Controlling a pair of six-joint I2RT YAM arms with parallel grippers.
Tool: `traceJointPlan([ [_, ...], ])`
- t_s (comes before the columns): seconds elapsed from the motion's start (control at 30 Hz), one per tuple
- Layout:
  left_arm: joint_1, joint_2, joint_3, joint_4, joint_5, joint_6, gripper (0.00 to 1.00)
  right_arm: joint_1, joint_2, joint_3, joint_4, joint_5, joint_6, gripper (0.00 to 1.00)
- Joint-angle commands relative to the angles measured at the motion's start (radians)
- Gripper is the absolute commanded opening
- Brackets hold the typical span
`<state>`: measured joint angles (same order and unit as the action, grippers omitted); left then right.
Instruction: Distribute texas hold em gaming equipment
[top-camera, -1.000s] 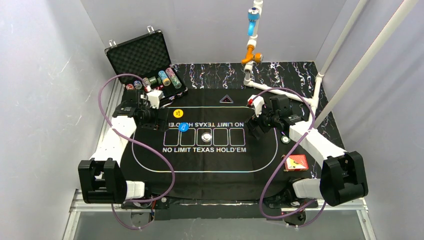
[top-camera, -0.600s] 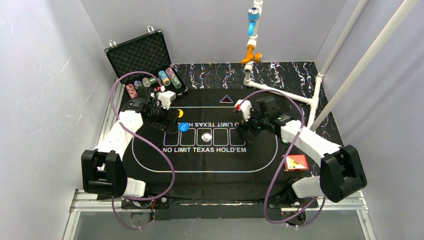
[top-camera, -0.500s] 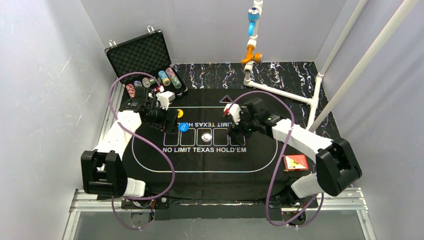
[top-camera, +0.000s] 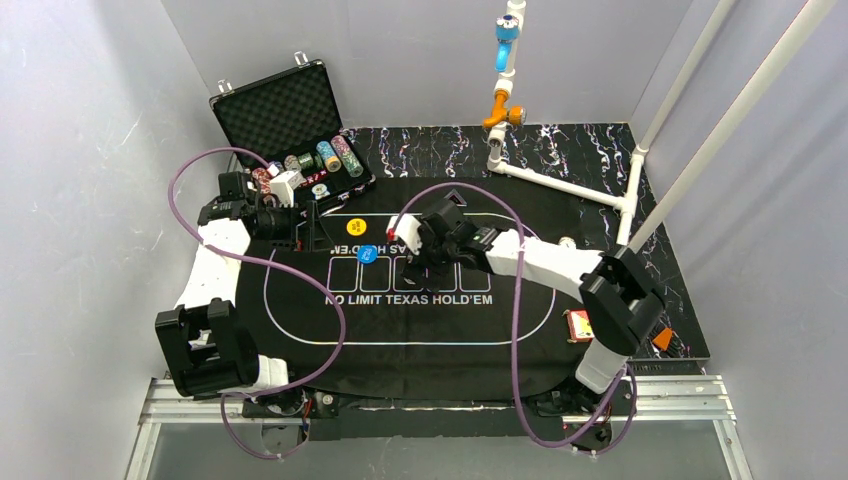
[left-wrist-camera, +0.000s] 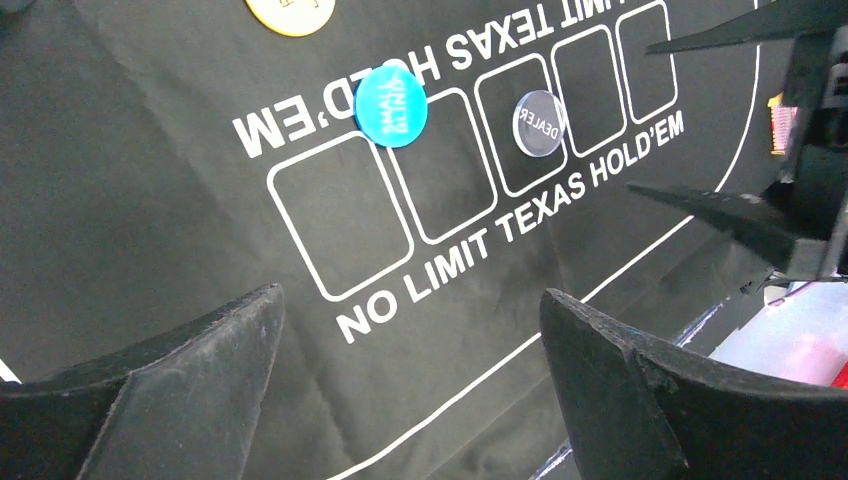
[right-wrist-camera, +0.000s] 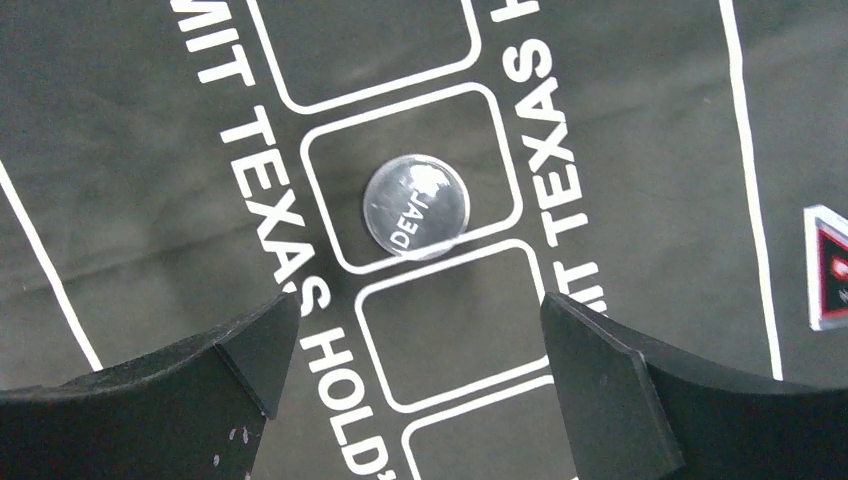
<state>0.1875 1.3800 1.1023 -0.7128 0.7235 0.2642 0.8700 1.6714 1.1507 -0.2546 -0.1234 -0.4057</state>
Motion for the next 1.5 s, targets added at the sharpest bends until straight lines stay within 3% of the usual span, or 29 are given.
traceJointPlan([
  [0.0,0.012,-0.023,0.025,-0.028,0.036,-0.015,0.99,0.031,0.072,0.068,0.026,0.039,0.025,1.00],
  [0.83,0.022,-0.022,0.063,-0.057,0.052,-0.027,0.99,0.045,0.290,0.199,0.049,0.026,0.049,0.95],
  [1.1,0.024,-0.022,0.061,-0.060,0.053,-0.022,0.99,0.043,0.314,0.203,0.011,-0.002,0.060,0.86],
  [1.47,0.023,-0.013,0.070,-0.066,0.050,-0.018,0.99,0.040,0.342,0.220,-0.046,0.029,0.064,0.89],
])
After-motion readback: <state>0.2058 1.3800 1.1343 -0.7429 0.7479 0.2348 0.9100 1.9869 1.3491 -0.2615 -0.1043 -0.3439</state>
